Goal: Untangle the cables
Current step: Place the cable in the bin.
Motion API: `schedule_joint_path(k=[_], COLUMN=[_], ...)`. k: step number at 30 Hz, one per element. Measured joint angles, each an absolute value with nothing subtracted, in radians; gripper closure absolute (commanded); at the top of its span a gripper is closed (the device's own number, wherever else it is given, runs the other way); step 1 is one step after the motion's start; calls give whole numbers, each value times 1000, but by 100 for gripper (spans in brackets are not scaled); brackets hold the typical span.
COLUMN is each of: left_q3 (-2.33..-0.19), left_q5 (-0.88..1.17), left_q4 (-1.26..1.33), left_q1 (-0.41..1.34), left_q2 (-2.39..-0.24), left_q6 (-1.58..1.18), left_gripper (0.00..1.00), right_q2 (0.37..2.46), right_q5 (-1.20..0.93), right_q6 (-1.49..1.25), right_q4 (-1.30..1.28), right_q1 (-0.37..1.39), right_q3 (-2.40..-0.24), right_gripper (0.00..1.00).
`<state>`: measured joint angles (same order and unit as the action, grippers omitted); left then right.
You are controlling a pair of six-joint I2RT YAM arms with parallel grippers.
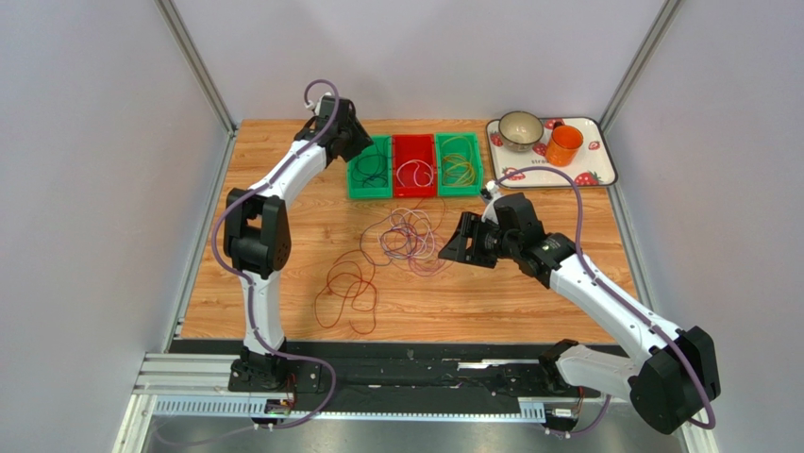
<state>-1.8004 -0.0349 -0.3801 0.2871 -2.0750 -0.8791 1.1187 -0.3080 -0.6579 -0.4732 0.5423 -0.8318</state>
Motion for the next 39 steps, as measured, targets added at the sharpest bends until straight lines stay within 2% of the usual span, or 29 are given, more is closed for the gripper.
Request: schedule_joint_path(k=[3, 5, 11, 14, 21, 28, 39], left_q3=[-1796, -1777, -1761, -1794, -1907, -1963, -2040], left_q5=[-35, -34, -1, 38, 158, 184, 113], left_q4=[-390, -392, -367, -364, -330, -345, -418], left_q1=[287, 287, 287, 287, 287, 288, 274], left_q2=[-2063, -2035, -1956, -1975, -2152, -2287, -2333], left_q6=[-875, -870, -844, -831, -820, -813, -751], left_gripper=[48, 53, 56, 68, 86, 87, 91], right_q2=[1121, 1126, 1130, 1130, 1130, 1130, 1162], right_q5=[-308, -308, -305, -304, -293, -286, -281], right_q6=[-658, -658, -658, -658, -659, -658, -658], right_q4=[-474, -474, -474, -474, -477, -478, -478], right_q1=[542, 543, 555, 562, 574, 575, 575], right_q3=[-835, -841, -856, -860, -860, -860, -860], right_gripper=[38, 38, 38, 38, 38, 38, 38])
